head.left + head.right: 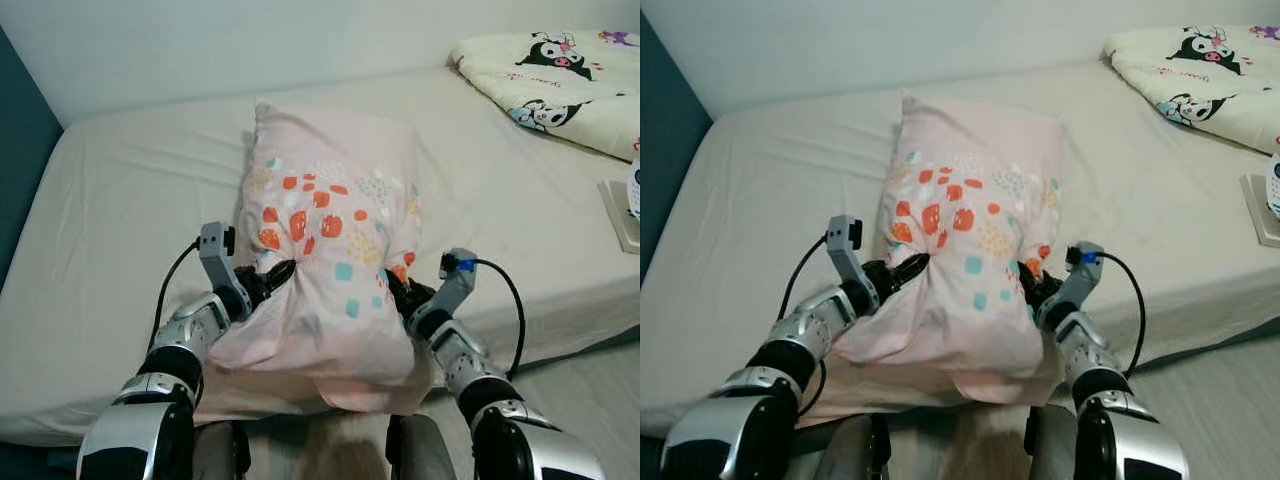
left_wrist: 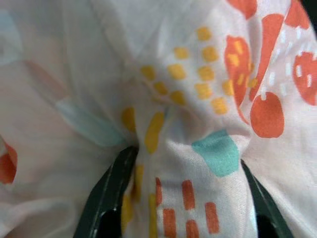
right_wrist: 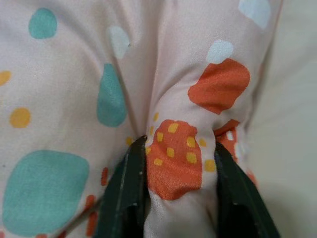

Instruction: Clean up the room

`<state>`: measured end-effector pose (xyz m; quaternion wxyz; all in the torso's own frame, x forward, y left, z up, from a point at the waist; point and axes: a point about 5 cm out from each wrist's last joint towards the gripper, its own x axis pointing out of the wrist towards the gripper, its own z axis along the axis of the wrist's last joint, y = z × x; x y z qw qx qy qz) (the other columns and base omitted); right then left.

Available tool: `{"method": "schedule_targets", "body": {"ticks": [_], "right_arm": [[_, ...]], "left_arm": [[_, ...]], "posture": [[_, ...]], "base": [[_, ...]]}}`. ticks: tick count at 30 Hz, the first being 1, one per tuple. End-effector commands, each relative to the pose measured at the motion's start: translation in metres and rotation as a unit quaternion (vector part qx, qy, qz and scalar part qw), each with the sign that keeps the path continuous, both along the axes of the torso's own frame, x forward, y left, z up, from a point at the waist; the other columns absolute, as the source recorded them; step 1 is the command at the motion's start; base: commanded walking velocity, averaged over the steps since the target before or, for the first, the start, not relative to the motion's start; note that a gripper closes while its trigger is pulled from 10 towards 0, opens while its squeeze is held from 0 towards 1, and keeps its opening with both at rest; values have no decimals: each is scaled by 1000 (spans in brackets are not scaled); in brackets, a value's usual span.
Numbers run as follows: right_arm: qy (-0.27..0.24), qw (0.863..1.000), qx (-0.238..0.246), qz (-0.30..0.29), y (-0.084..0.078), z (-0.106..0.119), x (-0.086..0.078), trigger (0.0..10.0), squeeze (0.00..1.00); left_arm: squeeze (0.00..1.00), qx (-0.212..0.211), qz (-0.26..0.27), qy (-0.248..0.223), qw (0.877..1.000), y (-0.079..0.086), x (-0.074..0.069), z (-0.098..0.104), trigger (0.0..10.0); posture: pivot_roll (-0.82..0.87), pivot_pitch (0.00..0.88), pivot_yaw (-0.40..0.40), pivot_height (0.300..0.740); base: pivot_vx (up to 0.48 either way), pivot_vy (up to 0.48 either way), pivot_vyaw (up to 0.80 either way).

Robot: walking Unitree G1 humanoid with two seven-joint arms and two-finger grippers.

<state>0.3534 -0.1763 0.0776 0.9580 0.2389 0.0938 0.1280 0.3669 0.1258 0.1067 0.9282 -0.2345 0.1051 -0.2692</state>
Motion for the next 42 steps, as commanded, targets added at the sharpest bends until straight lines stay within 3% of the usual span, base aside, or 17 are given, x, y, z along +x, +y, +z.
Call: {"method": "schedule_targets", "body": {"ticks": [1, 9, 15, 20, 21, 22, 23, 24, 25, 26, 27, 30, 32, 36, 42], "right_arm": [[50, 999, -3, 21, 13, -23, -12, 0, 0], [20, 1000, -8, 2, 11, -20, -13, 0, 0], [-66, 998, -19, -3, 16, 6, -5, 0, 0], [-100, 995, -31, 0, 19, 16, -5, 0, 0], [-114, 992, -48, -6, 19, 20, -6, 0, 0], [-124, 990, -60, -11, 19, 23, -8, 902, 0], [-137, 987, -76, -18, 19, 26, -10, 902, 0], [-136, 985, -105, -13, 21, 25, -13, 10000, 0], [-136, 985, -105, -13, 21, 25, -13, 10000, 0], [-134, 983, -123, -8, 22, 23, -14, 10000, 0], [-141, 980, -138, -7, 23, 23, -17, 10000, 0], [-145, 971, -189, 8, 29, 18, -23, 10000, 0], [-147, 968, -203, 12, 32, 18, -25, 10000, 0], [-162, 964, -209, 5, 37, 23, -27, 10000, 0], [-163, 963, -214, -9, 39, 28, -27, 10000, 0]], "left_arm": [[0, -5, -29, 31, 999, -14, -10, -17, 0], [0, 2, -38, 8, 999, -17, -24, -27, 0], [0, -13, -33, -53, 998, -16, -44, -13, 0], [0, -16, -19, -75, 997, -13, -56, -3, 0], [0, -19, -8, -82, 996, -11, -65, 4, 0], [0, -21, 0, -87, 996, -11, -73, 10, 0], [0, -4, 12, -93, 996, -10, -79, 14, 0], [0, 43, 22, -97, 994, -11, -81, 14, 6588], [0, 43, 22, -97, 994, -11, -81, 14, 6588], [0, 77, 29, -100, 992, -11, -81, 13, 6588], [0, 102, 45, -102, 989, -10, -78, 12, 10000], [0, 122, 112, -111, 980, -1, -63, 12, 10000], [0, 126, 124, -119, 977, 1, -58, 15, 10000], [0, 141, 127, -135, 973, -3, -52, 21, 10000], [0, 164, 119, -148, 968, -13, -54, 26, 10000]], "posture": [[64, 128, 6, 567], [26, 78, 9, 567], [-8, 12, 1, 567], [-9, 2, -4, 567], [-7, 0, -12, 567], [-6, 0, -14, 567], [1, 0, -22, 567], [7, 0, -30, 567], [7, 0, -30, 567], [7, 0, -30, 567], [16, 0, -40, 567], [10, 0, -44, 567], [7, 0, -44, 572], [0, 0, -43, 587], [-3, 0, -39, 612]], "base": [[0, 0, 0], [0, 0, 0], [0, 0, 0], [0, 0, 0], [0, 0, 0], [0, 0, 0], [0, 0, 0], [0, 0, 0], [0, 0, 0], [0, 0, 0], [0, 0, 0], [0, 0, 0], [0, 0, 0], [0, 0, 0], [0, 0, 0]]}}
